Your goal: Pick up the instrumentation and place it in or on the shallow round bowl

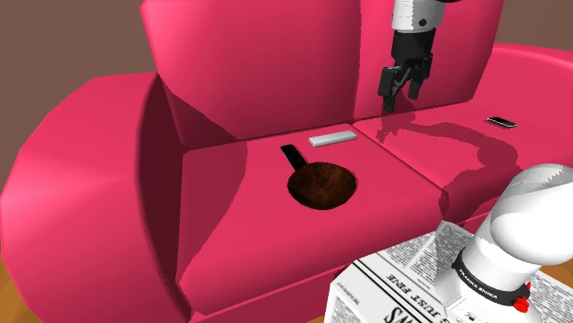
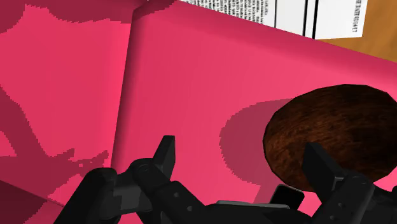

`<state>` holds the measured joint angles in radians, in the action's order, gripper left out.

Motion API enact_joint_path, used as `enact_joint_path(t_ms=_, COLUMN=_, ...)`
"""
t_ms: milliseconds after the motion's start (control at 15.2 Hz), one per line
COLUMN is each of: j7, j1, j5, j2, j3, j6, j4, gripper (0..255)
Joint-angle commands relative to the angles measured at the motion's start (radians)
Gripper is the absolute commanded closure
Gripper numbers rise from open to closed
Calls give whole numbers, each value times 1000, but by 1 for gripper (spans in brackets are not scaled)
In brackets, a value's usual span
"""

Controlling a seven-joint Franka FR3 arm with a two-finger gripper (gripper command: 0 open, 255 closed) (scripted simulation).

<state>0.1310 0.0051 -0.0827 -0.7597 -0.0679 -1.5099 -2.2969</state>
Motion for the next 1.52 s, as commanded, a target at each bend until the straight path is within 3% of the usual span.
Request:
enact_joint_path(t_ms=0, j7=0, j1=0, j5=0, j2=0, j3=0, j6=0, j4=0, gripper=0)
enact_joint_path(t_ms=396, j7=-265, j1=21, j5=-80, j2=85, j3=142, j6=-166, j4=-54, gripper=0)
enact_joint_path(t_ms=792, j7=-525, j1=48, j5=-121, j2=241, j3=275, j6=-335, j4=-40, gripper=0)
enact_joint_path(t_ms=1122, j7=-749, j1=79, j5=-108, j2=411, j3=371, j6=-462, j4=19, gripper=0)
enact_joint_path(t_ms=1452, j7=-985, j1=110, j5=-39, j2=608, j3=444, j6=-563, j4=119, gripper=0)
